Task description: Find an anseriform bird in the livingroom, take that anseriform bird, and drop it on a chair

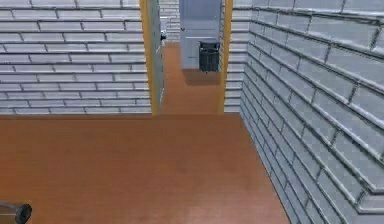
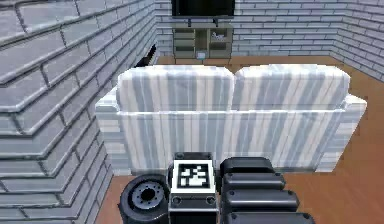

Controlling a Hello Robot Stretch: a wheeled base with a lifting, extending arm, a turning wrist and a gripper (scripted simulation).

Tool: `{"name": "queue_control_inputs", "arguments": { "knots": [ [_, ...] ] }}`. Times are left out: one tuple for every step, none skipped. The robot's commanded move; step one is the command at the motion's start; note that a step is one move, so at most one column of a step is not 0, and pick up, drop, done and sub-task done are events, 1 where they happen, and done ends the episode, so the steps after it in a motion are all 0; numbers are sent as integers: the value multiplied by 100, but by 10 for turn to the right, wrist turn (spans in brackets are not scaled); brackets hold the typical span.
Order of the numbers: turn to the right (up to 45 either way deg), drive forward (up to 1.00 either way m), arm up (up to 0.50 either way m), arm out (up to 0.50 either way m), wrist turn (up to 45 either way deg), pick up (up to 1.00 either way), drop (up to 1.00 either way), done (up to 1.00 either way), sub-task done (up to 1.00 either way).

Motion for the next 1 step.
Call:
{"name": "queue_control_inputs", "arguments": {
  "knots": [
    [0, 100, 0, 0, 0, 0, 0, 0, 0]
  ]
}}
